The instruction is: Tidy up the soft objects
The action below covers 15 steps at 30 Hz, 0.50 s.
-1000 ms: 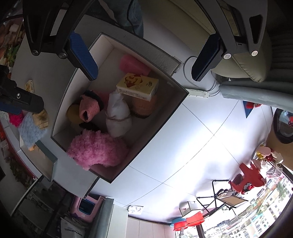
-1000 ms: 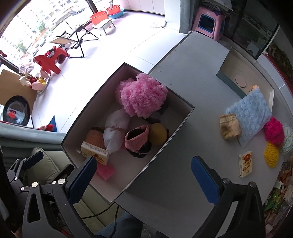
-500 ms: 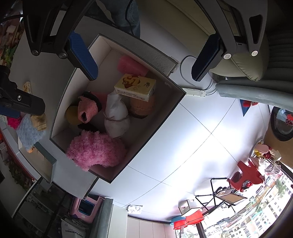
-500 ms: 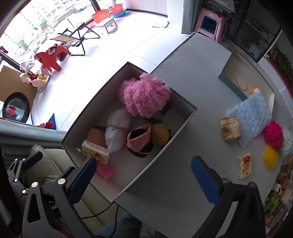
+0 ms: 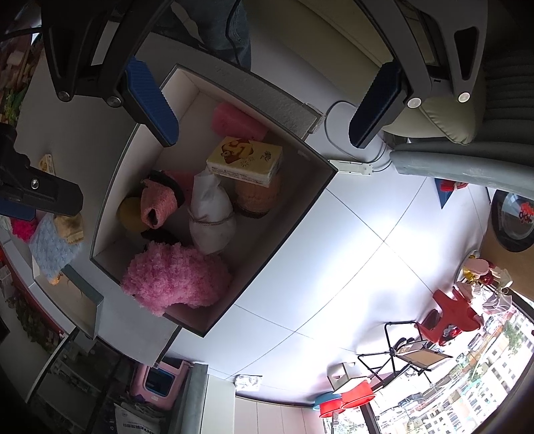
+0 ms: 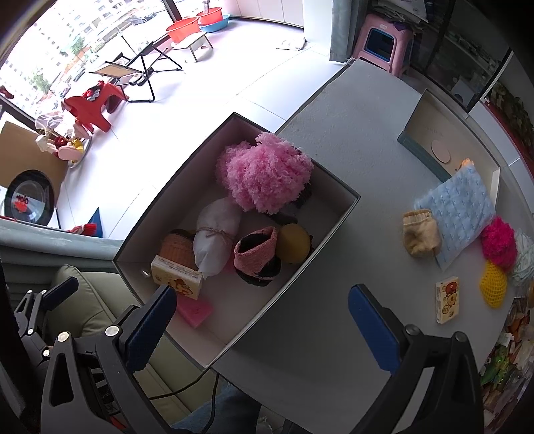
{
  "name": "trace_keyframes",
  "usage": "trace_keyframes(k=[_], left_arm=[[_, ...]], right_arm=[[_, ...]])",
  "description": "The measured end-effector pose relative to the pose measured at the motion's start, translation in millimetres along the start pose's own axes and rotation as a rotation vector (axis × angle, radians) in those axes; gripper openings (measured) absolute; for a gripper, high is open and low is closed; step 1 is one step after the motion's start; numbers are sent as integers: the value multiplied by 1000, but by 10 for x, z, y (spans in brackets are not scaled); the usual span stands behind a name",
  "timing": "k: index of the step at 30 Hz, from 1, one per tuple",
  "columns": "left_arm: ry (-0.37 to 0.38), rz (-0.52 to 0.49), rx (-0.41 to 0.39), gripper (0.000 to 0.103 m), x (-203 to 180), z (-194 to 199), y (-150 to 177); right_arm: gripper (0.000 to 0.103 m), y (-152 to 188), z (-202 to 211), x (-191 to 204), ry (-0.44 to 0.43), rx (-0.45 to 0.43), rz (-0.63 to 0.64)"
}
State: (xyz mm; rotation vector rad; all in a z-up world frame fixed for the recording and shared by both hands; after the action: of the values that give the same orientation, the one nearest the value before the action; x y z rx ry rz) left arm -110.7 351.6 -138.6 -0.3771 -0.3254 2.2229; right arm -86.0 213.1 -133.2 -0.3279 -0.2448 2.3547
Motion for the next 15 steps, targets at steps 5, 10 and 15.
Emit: trace_keyframes(k=[5, 10, 15], left_arm=[[0, 0, 0, 103, 3, -3, 2], [-1, -1, 1, 103, 2, -4, 3], [-2, 0, 5, 103, 29, -14, 30]], right_arm=[[103, 6, -1, 2, 0, 0, 1], [103, 21, -9, 32, 0, 2, -1], [103, 28, -11, 49, -1, 0, -4]])
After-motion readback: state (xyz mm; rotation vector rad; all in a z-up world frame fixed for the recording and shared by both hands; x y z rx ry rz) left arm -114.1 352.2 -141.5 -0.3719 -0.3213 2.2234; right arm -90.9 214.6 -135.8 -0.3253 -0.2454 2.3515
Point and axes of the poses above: each gripper's, at about its wrist camera, not at the fingertips, and z roughly against the way its jaws point, x to its left, y to its underside, the point moved 10 cm from there along -z, roughly the way its jaws point, and after that the axes turned 1 degree about -y, right-handed, at the moved point
